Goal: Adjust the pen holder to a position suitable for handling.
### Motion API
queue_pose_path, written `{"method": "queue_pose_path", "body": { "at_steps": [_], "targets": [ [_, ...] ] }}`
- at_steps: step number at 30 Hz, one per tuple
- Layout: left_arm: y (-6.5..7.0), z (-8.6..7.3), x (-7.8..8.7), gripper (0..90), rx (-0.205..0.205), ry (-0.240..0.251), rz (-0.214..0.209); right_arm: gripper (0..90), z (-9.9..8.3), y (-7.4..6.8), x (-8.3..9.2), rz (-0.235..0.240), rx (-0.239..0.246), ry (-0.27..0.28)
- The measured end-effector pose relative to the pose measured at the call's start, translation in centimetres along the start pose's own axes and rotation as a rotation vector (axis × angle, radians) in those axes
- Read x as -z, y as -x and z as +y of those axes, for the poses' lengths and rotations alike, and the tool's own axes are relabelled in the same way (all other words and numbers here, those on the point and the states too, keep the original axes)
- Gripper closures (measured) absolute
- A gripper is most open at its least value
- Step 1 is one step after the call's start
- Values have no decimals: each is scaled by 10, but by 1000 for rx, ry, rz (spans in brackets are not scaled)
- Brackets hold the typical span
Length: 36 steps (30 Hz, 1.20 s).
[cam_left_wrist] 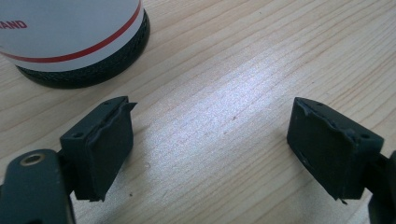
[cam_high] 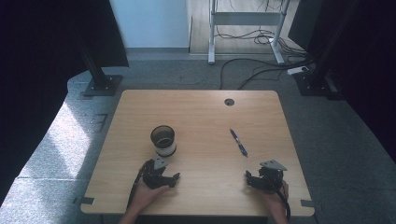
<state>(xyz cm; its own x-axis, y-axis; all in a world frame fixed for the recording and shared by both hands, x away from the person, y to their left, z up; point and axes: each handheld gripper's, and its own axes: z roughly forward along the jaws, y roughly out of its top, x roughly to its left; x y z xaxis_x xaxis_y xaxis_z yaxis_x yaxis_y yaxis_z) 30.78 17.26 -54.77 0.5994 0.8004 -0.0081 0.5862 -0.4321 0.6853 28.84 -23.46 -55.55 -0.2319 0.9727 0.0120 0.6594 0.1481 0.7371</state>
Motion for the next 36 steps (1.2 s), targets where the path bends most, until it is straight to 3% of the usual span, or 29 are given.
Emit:
{"method": "queue_pose_path", "body": {
  "at_steps": [18,24,28,36],
  "targets": [
    [0,0,0,148,-2,0,1,114,0,0,0,0,1,2],
    [-1,0,1,153,0,6,-16,116,0,0,0,1,0,3],
    [-2,-2,4,173,-21,42,-27,118,1,0,-1,3,2,4],
    [-8,1,23,183,9,112,-38,119,1,0,-1,6,6,4]
  ]
}}
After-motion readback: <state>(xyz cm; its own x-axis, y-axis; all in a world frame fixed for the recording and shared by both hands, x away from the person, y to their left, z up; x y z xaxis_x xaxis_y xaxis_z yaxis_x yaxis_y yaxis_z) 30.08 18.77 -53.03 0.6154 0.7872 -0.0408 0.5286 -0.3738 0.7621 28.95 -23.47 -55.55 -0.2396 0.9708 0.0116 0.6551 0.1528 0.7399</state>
